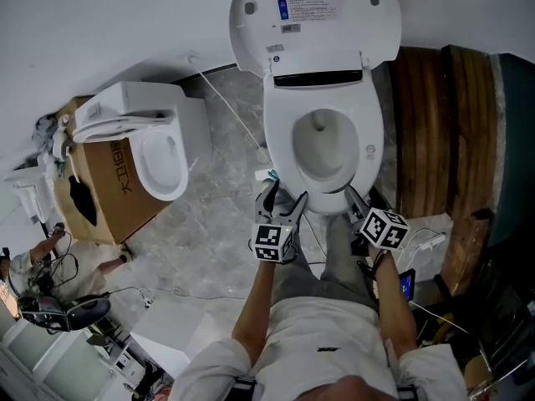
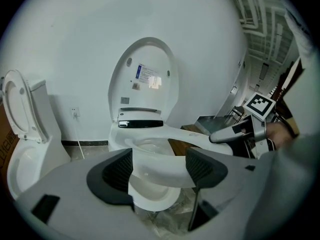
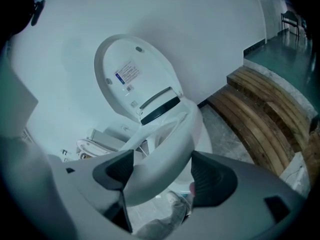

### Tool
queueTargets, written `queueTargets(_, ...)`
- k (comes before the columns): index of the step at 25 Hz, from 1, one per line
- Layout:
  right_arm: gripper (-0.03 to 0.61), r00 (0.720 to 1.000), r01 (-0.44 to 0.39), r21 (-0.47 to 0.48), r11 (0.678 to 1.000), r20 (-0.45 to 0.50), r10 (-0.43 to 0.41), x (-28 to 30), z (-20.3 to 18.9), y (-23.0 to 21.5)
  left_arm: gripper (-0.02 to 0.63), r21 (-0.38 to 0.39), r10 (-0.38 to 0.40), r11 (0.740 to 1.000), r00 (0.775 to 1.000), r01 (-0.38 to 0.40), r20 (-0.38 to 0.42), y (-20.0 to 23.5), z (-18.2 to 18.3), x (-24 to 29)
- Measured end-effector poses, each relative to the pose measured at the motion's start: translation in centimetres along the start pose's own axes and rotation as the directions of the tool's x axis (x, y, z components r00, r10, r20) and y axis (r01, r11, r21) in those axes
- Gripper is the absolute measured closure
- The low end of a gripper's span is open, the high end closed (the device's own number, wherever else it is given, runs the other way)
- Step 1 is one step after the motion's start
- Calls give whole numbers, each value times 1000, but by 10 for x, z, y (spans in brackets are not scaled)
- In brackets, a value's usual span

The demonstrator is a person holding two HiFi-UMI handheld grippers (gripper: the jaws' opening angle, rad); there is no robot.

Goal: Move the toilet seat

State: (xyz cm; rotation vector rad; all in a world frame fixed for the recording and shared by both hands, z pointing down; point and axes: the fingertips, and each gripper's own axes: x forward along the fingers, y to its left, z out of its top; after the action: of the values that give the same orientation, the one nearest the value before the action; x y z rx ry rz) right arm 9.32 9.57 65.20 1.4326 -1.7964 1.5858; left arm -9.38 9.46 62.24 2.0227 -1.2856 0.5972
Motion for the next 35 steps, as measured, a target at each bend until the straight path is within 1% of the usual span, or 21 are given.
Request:
queueTargets(5,198,1000,-11,14,1000,23,11,-7,12,8,264,72,-37,997,999,37,5,-10,15,-19)
queueTargets(7,198,999,-16,20,1000,35,15,-10,17,12,264,104,-61,993,998,59,19,-15,23,-26)
queueTargets(11,198,997,-28,39,999,68,26,-16,30,21,264,184,-97,978,995,96,-1,-25,27,-37)
queueTargets(13,198,996,-33,49,998,86,28,-19,36,25,264,231,-103,968,995,103,-12,-29,29,-39)
queueTargets(15,198,995,-31,58,998,96,26,-21,41,28,264,260,-107,960,994,106,-11,-31,30,-38)
queueTargets(19,198,994,-25,73,997,106,17,-23,50,34,264,259,-122,959,992,113,20,-30,40,-38)
queueTargets(23,198,992,-25,90,996,123,14,-26,59,38,264,293,-122,950,992,109,25,-31,47,-39)
queueTargets(25,198,991,-27,98,995,129,14,-28,63,41,264,283,-125,953,992,110,36,-31,51,-40)
queueTargets(28,198,990,-31,112,993,137,16,-30,70,45,264,303,-123,946,992,112,17,-33,51,-42)
queueTargets(32,198,990,-31,125,992,142,13,-34,79,51,264,319,-92,945,995,77,33,-33,59,-35)
queueTargets(35,198,989,-35,136,990,150,14,-35,84,53,265,351,-85,934,995,63,46,-38,68,-27)
